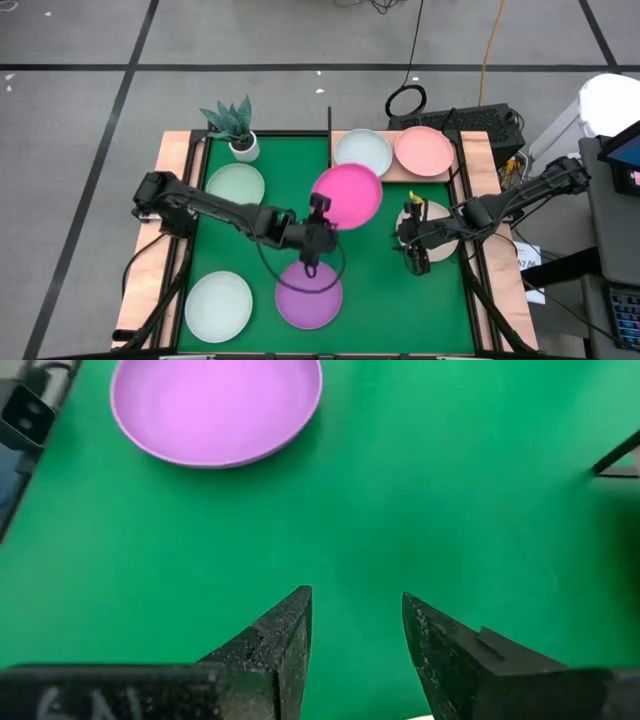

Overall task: Place and stack plates onto a shelf
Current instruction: Stack the pink plate on top of the gray plate on the shelf

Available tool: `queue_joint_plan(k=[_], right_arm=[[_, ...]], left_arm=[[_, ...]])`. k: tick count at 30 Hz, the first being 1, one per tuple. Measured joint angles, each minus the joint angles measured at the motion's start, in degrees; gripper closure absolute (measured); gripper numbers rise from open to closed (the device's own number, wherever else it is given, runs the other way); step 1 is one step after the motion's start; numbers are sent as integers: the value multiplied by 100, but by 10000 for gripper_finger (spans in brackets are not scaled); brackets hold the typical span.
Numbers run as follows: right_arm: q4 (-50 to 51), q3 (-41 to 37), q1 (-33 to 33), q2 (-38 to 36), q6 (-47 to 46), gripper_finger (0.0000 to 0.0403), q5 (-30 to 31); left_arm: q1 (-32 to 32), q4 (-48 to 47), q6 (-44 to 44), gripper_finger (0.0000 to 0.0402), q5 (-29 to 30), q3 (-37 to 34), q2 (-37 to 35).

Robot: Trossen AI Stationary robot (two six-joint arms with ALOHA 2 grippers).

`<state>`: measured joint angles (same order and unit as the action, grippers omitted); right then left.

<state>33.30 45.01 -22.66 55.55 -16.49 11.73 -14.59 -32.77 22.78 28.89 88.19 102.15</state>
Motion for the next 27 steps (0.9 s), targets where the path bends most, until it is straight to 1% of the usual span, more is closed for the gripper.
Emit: queue_joint_plan(k=[6,8,12,16,21,23,27], right_arm=[[-10,0,-175,-378,-2,261,22],[-11,0,-248,-508,-6,261,29],[0,0,-398,-694,-107,261,206],[0,0,-511,-719,-82,261,318],[-6,0,-588,-723,-52,261,339],[0,0,-612,-723,-42,261,446],[-3,0,-634,-725,21,261,493]], left_arm=[[579,512,643,389,-26,65,18],[767,949,864,389,-128,65,67],[1051,1838,1273,389,-518,65,226],[1248,2693,1517,389,-829,65,420],[1576,3512,1481,389,-1100,65,793],[1727,3795,1410,389,-1237,65,975],[1978,3956,1191,389,-1393,65,1225]])
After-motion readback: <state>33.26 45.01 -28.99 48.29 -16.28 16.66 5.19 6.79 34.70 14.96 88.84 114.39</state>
